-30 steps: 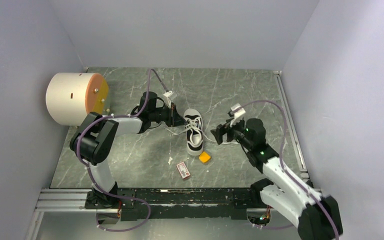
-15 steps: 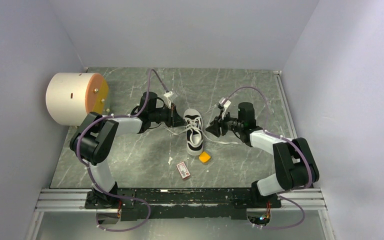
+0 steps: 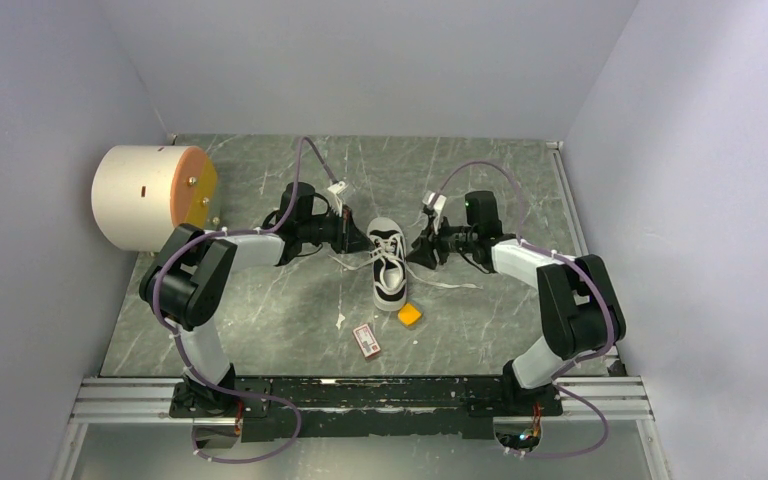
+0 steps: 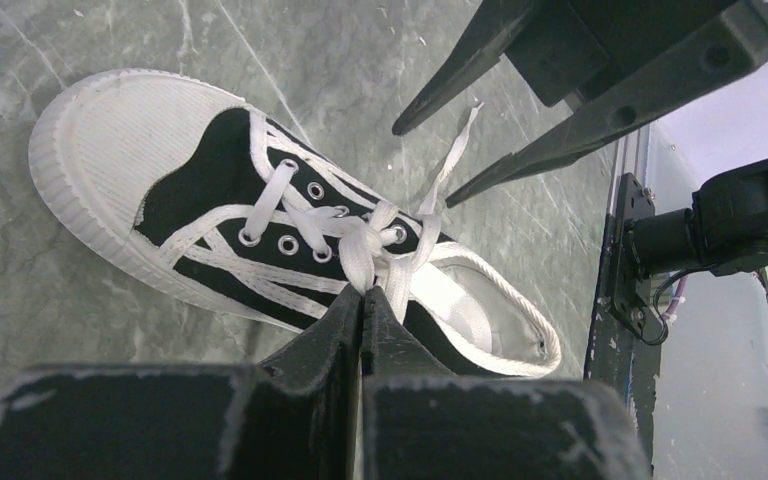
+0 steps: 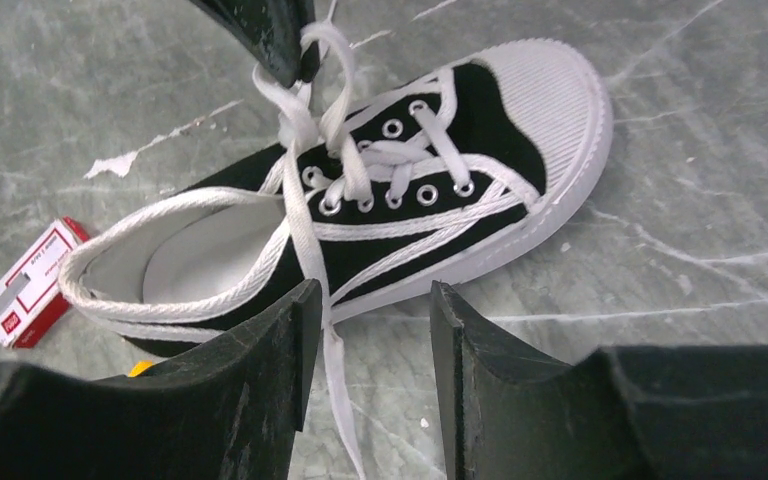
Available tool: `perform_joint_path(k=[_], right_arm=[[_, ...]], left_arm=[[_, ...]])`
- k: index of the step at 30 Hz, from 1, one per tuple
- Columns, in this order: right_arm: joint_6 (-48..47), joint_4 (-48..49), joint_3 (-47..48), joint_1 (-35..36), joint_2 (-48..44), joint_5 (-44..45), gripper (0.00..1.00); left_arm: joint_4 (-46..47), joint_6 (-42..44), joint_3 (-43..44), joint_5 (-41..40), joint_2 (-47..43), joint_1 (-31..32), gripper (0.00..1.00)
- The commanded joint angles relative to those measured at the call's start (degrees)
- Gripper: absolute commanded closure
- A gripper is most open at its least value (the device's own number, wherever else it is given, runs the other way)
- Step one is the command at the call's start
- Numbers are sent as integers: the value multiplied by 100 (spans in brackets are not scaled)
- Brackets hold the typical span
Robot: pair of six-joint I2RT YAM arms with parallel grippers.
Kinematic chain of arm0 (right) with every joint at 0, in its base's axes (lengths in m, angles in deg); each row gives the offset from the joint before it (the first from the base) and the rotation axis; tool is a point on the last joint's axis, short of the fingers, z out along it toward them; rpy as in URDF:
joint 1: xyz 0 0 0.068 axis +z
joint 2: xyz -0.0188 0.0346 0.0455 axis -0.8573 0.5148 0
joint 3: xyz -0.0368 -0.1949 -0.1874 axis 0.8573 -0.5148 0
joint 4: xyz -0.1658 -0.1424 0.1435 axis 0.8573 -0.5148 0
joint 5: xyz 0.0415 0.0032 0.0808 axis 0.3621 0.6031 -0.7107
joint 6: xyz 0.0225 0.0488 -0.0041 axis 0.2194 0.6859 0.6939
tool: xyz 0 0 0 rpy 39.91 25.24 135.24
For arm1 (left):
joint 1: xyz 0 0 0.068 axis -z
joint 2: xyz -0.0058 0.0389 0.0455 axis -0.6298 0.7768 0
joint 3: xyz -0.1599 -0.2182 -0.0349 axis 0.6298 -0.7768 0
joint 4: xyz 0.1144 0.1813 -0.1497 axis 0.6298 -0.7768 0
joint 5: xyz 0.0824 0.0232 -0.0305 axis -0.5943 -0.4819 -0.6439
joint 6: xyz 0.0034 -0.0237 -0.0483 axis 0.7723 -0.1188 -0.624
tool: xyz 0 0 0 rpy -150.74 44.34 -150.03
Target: Tie the shoes
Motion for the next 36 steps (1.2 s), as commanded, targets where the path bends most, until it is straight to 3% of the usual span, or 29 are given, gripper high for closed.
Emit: perform_joint_path(k=[1,8,11,14,16,19,22,25,30,36], right_arm=[[-692,-734,173,151,4,171,52],[-1087,-1167,436,410,246,363,52],[-1139,-1255,612,498,400,419,57],[-598,-878,539,458,302,307,73],[-195,-948,536,455,110,297,100],[829,-1039,314,518,-449,317,100],[2056,-517,-312,626,-1196,464,100],[3168,-458,-403,761,-1422,822,100],[3925,-1028,-178,830,-1145,1267,100],[4258,-710,-281,854,-1066,1422,100]], left_arm=[[-17,128,149,186,-91,-11,95],[-99,201,114,197,-127,-11,95],[-170,235,118,210,-105,-16,95],[-177,245,80,202,-154,-11,95],[-297,298,107,201,-189,-11,95],[-318,285,42,142,-302,-11,95],[-283,260,-105,159,-407,-4,95],[-497,403,-223,120,-556,28,95],[-924,626,-419,-99,-814,201,95],[-1165,691,-700,-495,-1109,512,95]])
